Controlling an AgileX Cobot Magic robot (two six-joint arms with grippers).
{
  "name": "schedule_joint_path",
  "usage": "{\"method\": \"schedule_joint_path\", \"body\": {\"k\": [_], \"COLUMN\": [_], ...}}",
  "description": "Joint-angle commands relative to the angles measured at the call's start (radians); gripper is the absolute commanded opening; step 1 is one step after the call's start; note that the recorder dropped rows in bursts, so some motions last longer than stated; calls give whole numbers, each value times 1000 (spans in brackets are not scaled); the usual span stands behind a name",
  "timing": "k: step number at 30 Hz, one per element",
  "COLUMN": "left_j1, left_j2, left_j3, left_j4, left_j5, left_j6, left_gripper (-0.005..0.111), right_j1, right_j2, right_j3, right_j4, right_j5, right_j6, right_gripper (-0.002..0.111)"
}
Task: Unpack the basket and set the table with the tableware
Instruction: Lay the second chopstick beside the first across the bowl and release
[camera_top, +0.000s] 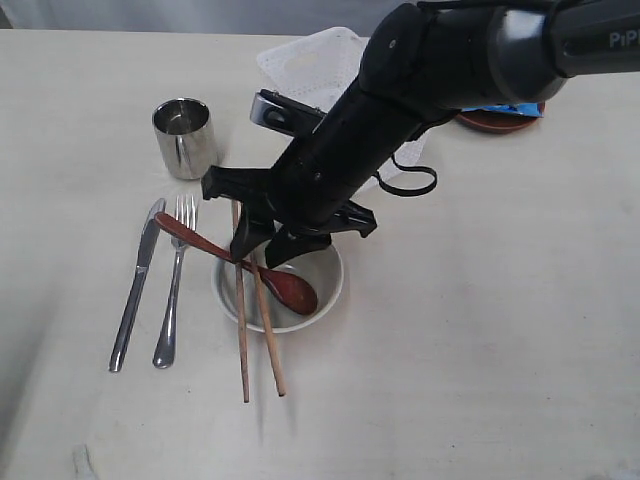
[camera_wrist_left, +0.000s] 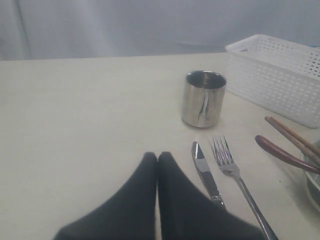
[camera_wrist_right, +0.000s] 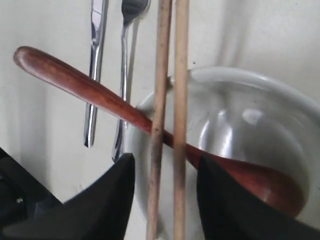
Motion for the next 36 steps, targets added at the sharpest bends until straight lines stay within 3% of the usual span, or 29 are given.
{"method": "schedule_joint_path", "body": {"k": [1, 16, 18, 21, 24, 29, 36], "left_j1": [-5, -5, -5, -5, -5, -5, -5], "left_j2": [-3, -3, -3, -3, -3, -3, -3], "left_j3": [3, 3, 3, 3, 3, 3, 3], "left_j4": [9, 9, 9, 9, 9, 9, 9], "left_j5": [-11, -11, -11, -11, -11, -11, -11], "left_j6": [-4, -4, -4, -4, -4, -4, -4], "left_gripper": [0, 0, 0, 0, 0, 0, 0], "right_j1": [0, 0, 0, 0, 3, 58, 163], "right_j2": [0, -26, -51, -108, -163, -174, -148], "right_j3": [-2, -2, -2, -2, -2, -2, -2], "right_j4": [99, 118, 114, 49, -88, -461, -577], "right_j5": [-9, 56, 80, 96, 93, 97, 76], "right_j6": [-76, -201, -239, -233, -158, 118, 294], "right_gripper": [41, 41, 35, 17, 0, 0, -1]}}
